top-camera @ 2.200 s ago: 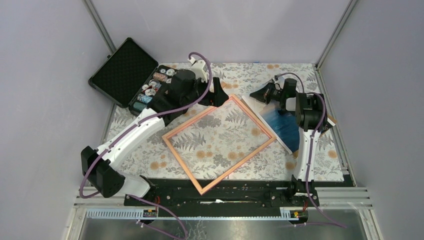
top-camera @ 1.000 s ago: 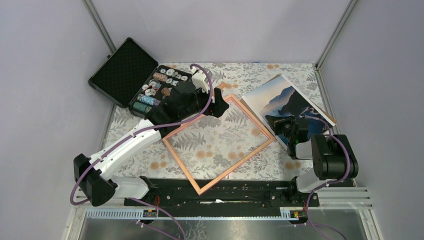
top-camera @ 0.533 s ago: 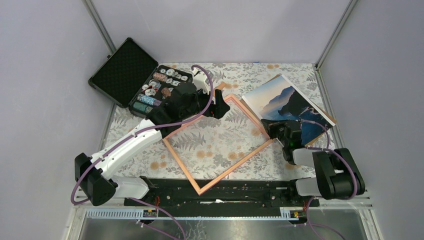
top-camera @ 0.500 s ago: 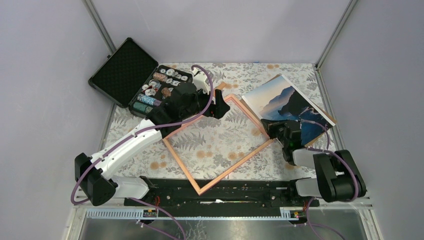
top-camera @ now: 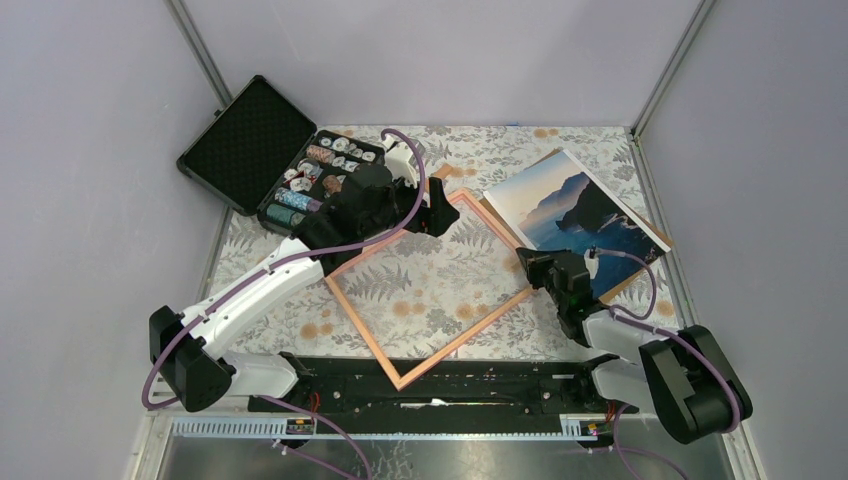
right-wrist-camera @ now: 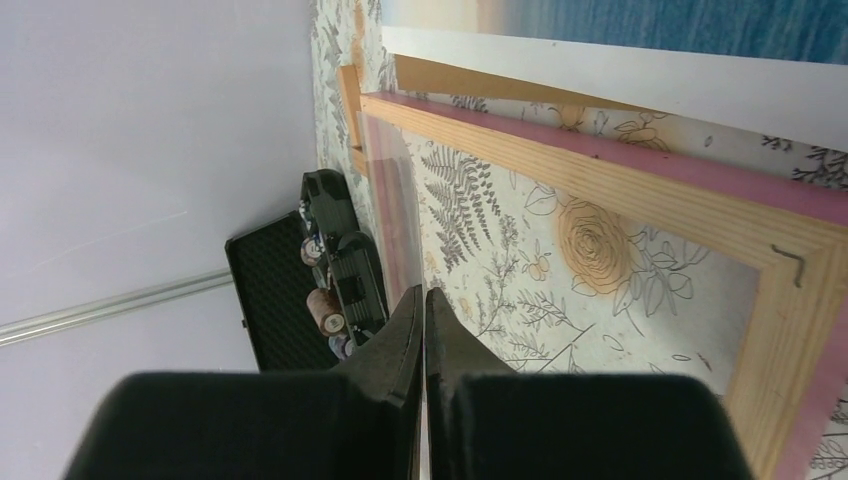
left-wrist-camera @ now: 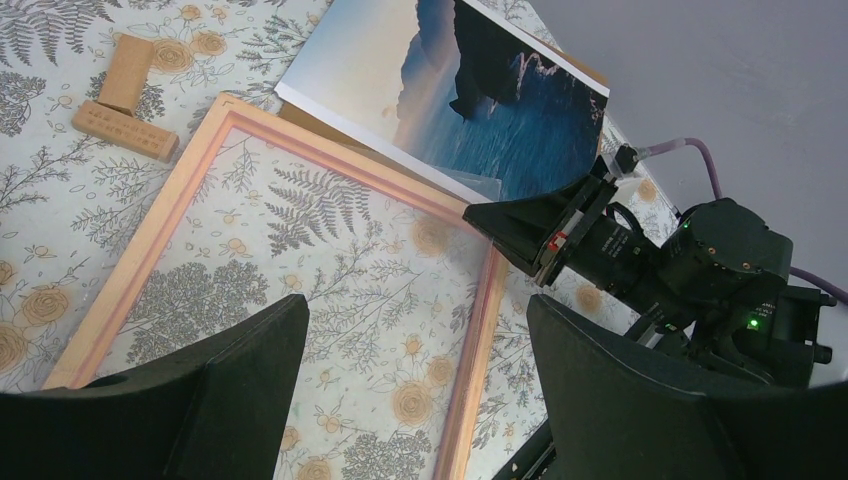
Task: Put the photo into the frame
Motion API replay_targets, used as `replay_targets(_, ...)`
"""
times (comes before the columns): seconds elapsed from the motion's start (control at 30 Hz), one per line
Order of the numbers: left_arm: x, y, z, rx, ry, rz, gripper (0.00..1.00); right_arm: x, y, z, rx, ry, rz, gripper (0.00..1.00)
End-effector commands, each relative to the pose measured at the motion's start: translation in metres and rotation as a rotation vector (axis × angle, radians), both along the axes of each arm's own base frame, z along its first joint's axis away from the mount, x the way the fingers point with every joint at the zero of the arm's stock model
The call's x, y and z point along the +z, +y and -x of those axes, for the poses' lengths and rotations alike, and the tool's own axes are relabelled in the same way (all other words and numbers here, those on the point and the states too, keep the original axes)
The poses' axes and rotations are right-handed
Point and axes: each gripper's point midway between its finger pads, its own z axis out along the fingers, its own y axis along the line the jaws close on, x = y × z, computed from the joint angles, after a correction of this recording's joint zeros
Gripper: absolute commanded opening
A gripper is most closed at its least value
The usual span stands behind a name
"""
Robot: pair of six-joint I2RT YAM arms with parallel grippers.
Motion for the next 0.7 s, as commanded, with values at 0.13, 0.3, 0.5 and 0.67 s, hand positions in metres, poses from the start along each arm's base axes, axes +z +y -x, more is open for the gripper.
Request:
replay_targets(0.13, 0.018, -0.002, -0.002, -0.004, -0.047, 0.05, 0.85, -0.005, -0.013, 0.003, -0.084, -0.015, 0.038, 0.0)
replay_targets(0.3, 0.016, -0.002, -0.003, -0.006, -0.041, 0.048, 0.85, -0.006, -0.013, 0.007, -0.076, -0.012, 0.049, 0.0)
replay_targets(0.5, 0.015, -0.002, -0.003, -0.008, -0.041, 0.047, 0.85, -0.009, -0.011, 0.013, -0.051, -0.007, 0.059, 0.0)
replay_targets(0.67, 0.015, -0.002, -0.003, -0.006, -0.04, 0.046, 0.85, -0.009, -0.011, 0.017, -0.037, -0.008, 0.068, 0.0)
